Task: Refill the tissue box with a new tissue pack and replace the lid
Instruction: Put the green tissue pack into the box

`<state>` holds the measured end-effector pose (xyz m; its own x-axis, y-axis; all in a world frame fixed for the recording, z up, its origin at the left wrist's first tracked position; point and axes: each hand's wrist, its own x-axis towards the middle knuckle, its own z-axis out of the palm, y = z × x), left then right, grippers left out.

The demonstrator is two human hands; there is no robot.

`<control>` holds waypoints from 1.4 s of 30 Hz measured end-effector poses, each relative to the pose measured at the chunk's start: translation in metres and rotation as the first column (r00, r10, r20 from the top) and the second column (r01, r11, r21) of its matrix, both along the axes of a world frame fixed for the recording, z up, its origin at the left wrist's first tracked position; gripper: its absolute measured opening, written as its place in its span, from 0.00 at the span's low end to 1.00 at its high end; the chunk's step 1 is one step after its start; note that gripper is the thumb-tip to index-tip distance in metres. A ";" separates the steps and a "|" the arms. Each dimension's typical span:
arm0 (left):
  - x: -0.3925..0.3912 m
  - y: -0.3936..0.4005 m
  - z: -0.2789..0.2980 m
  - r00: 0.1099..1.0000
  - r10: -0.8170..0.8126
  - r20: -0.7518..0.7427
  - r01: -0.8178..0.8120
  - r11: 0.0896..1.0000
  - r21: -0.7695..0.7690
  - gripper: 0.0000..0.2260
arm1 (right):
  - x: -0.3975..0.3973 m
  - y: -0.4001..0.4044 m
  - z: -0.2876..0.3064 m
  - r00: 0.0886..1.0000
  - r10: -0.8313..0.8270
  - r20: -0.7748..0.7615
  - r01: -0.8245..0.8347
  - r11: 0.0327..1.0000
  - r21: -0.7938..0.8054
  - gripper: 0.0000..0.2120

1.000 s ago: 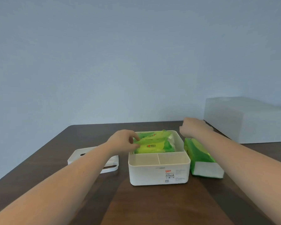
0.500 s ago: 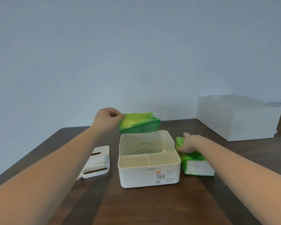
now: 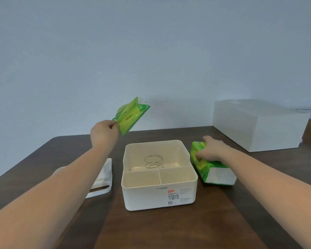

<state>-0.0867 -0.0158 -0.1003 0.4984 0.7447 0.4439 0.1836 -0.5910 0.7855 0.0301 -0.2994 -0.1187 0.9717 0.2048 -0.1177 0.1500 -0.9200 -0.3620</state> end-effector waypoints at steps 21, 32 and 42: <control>0.013 0.020 -0.048 0.923 -0.131 -0.362 0.121 0.991 -0.050 0.22 | -0.056 0.078 0.079 0.443 0.862 0.247 -0.791 0.506 -0.345 0.44; -0.016 0.041 -0.045 0.893 -0.119 -0.434 0.137 0.990 0.011 0.22 | -0.061 0.088 0.042 0.452 0.892 0.006 -0.839 0.427 -0.338 0.37; -0.058 0.058 -0.033 0.870 -0.126 -0.477 0.136 0.991 -0.013 0.27 | -0.094 0.107 0.059 0.503 0.850 0.158 -0.819 0.527 -0.228 0.25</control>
<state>-0.1450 0.0424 -0.1329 0.7455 0.6512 0.1423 0.4519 -0.6507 0.6103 -0.0641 -0.1928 -0.0599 0.3532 0.9355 -0.0060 0.9291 -0.3516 -0.1148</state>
